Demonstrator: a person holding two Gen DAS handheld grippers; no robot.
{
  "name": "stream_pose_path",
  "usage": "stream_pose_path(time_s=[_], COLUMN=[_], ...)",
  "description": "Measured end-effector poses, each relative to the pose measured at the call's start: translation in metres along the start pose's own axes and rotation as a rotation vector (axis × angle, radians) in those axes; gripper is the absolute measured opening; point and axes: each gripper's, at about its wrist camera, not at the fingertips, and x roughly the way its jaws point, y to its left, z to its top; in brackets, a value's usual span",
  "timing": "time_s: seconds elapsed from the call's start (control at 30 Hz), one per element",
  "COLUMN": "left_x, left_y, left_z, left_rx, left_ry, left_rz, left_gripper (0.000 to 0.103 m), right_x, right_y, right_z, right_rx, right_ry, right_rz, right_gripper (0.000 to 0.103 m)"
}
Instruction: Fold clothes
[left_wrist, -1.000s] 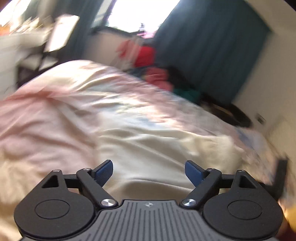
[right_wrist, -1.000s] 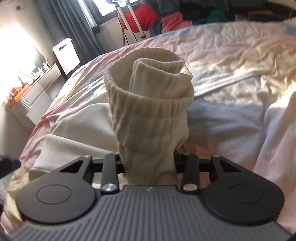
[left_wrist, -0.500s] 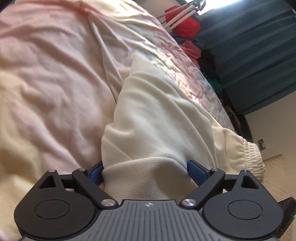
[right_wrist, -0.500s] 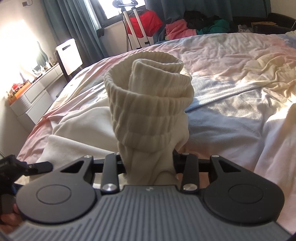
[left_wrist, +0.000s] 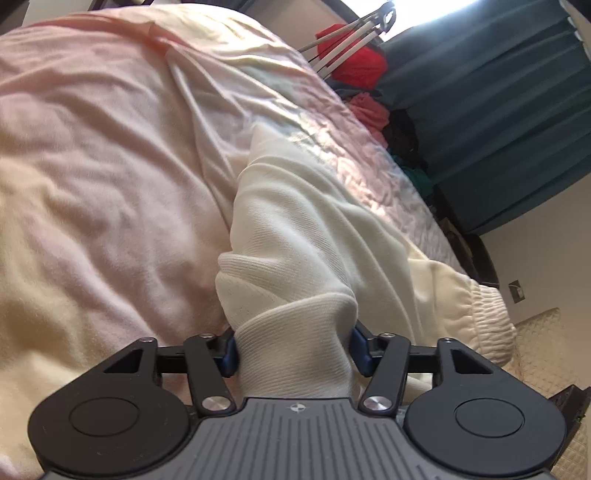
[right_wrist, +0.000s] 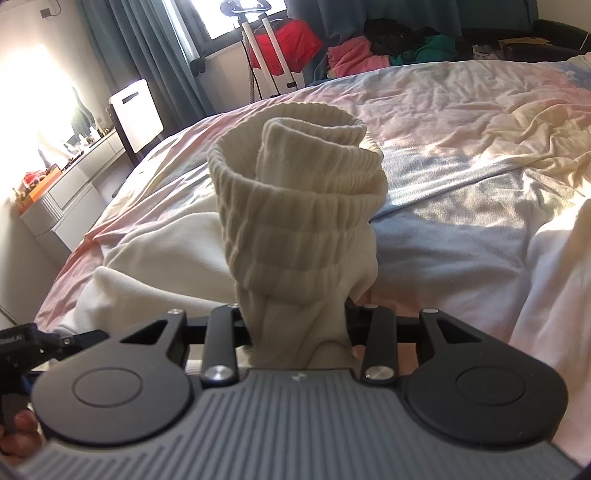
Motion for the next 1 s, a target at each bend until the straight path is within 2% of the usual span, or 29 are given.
stream_pose_path(time_s=[0.57, 1.0], left_x=[-0.02, -0.049], left_y=[-0.012, -0.032], left_z=[0.0, 0.005], left_rx=[0.036, 0.078], left_ry=[-0.077, -0.183], left_rz=[-0.039, -0.104], left_gripper=[0.05, 0.046], right_x=[-0.014, -0.041], right_y=[-0.002, -0.002], right_z=[0.007, 0.015], right_rx=[0.04, 0.085], right_ry=[-0.051, -0.11], right_rz=[0.051, 0.153], right_gripper=[0.037, 0.035])
